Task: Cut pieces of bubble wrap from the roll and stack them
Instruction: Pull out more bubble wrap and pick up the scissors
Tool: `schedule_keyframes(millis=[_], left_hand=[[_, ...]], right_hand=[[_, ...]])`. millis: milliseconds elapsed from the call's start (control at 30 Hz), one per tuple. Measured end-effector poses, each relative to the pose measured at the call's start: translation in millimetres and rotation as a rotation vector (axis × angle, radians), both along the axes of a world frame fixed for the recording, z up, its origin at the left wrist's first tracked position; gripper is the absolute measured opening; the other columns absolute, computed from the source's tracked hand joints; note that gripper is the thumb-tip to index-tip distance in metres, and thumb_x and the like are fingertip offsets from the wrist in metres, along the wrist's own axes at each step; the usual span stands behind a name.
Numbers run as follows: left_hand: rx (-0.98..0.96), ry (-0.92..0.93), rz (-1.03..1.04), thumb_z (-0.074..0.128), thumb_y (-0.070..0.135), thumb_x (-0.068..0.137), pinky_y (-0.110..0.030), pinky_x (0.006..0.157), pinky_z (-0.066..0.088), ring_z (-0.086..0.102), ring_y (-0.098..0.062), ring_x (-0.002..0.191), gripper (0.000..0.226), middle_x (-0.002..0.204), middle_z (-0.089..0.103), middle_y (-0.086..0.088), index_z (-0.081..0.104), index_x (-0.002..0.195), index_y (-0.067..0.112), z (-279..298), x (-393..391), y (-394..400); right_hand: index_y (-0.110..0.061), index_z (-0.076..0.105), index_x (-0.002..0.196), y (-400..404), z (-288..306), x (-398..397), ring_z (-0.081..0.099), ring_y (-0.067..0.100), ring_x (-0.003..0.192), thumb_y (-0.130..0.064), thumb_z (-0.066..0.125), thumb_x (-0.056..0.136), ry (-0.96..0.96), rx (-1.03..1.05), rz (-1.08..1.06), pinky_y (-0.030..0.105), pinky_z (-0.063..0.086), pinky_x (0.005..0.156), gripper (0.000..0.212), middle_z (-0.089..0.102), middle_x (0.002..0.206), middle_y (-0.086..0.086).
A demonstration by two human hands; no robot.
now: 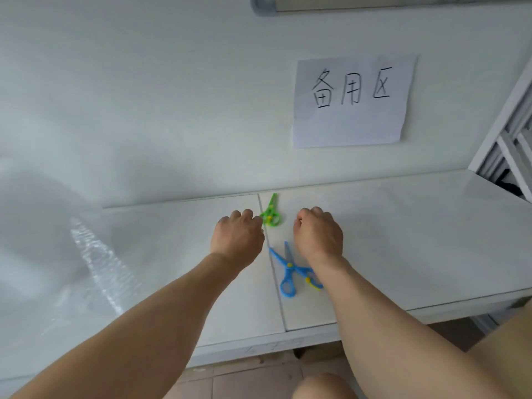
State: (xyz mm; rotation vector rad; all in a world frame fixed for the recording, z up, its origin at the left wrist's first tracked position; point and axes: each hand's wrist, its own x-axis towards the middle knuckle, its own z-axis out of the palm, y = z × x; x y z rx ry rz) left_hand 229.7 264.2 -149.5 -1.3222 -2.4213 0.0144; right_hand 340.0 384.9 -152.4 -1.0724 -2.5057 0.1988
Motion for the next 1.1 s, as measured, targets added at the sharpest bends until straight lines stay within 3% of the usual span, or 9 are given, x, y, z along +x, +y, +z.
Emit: schedule_keyframes(millis=[167,333,567,633,700,767,900,1000,1100], left_hand=[[0.04,0.116,0.023,0.078,0.026,0.071,-0.028,0.05,0.029,0.054,-0.024,0.055,0.02,0.063,0.056,-0.001,0.063,0.063,0.016,13,-41,-92],[0.2,0.14,0.101,0.077,0.02,0.069,-0.029,0.048,0.03,0.05,-0.025,0.05,0.025,0.057,0.051,-0.001,0.056,0.057,0.015,25,-64,-161],[0.458,0.24,0.127,0.059,0.024,0.085,-0.035,0.068,0.041,0.056,-0.027,0.085,0.013,0.084,0.063,0.0,0.066,0.083,0.014,36,-94,-236],[0.487,0.275,0.111,0.059,0.02,0.086,-0.037,0.084,0.04,0.054,-0.029,0.098,0.012,0.095,0.062,-0.003,0.066,0.089,0.011,42,-106,-250],[0.482,0.292,0.12,0.061,0.018,0.086,-0.041,0.099,0.035,0.051,-0.033,0.11,0.012,0.105,0.061,-0.007,0.066,0.093,0.009,46,-116,-260],[0.469,0.283,0.142,0.063,0.02,0.086,-0.043,0.105,0.03,0.048,-0.035,0.118,0.018,0.114,0.059,-0.009,0.065,0.098,0.008,47,-126,-268],[0.468,0.192,0.121,0.051,0.038,0.093,-0.039,0.09,0.044,0.05,-0.029,0.112,0.033,0.116,0.059,-0.008,0.064,0.103,0.01,41,-137,-272],[0.513,0.016,0.134,0.041,0.049,0.095,-0.037,0.076,0.053,0.058,-0.027,0.104,0.045,0.116,0.059,-0.004,0.063,0.111,0.013,32,-136,-266],[0.535,-0.13,0.177,0.033,0.056,0.096,-0.038,0.087,0.048,0.057,-0.029,0.11,0.056,0.121,0.06,-0.004,0.061,0.118,0.014,20,-140,-257]], right_hand=[[-0.015,0.06,0.112,-72,6,-53,0.054,0.029,0.105,-0.026,0.04,0.099,0.007,0.047,0.181,0.034,0.041,0.076,0.027,0.06,0.115,0.007],[-0.017,0.06,0.115,-139,14,-99,0.054,0.028,0.106,-0.027,0.041,0.099,0.066,0.015,0.324,0.034,0.042,0.079,0.027,0.06,0.115,0.005],[-0.024,0.058,0.09,-214,24,-146,0.057,0.023,0.092,-0.037,0.046,0.095,0.186,-0.444,0.503,0.028,0.041,0.075,0.019,0.062,0.093,-0.005],[-0.026,0.058,0.111,-234,25,-155,0.057,0.022,0.108,-0.049,0.047,0.094,0.092,-0.565,0.525,0.026,0.039,0.083,0.031,0.064,0.111,-0.005],[-0.019,0.04,0.142,-248,24,-160,0.051,0.02,0.127,-0.06,0.051,0.088,0.014,-0.681,0.519,0.027,0.037,0.095,0.069,0.054,0.138,0.001],[-0.019,0.034,0.147,-253,21,-162,0.052,0.02,0.127,-0.061,0.059,0.084,-0.011,-0.752,0.497,0.027,0.038,0.096,0.08,0.053,0.14,0.002],[-0.02,0.064,0.089,-242,13,-161,0.059,0.015,0.079,-0.032,0.066,0.087,0.121,-0.849,0.489,0.027,0.046,0.074,0.013,0.064,0.086,-0.003],[-0.017,0.062,0.082,-227,13,-157,0.061,0.017,0.072,-0.021,0.063,0.087,0.245,-0.941,0.467,0.026,0.046,0.068,0.007,0.069,0.081,0.003],[-0.008,0.058,0.086,-211,24,-149,0.059,0.02,0.061,-0.009,0.059,0.093,0.392,-1.06,0.455,0.021,0.048,0.056,0.007,0.067,0.075,0.012]])
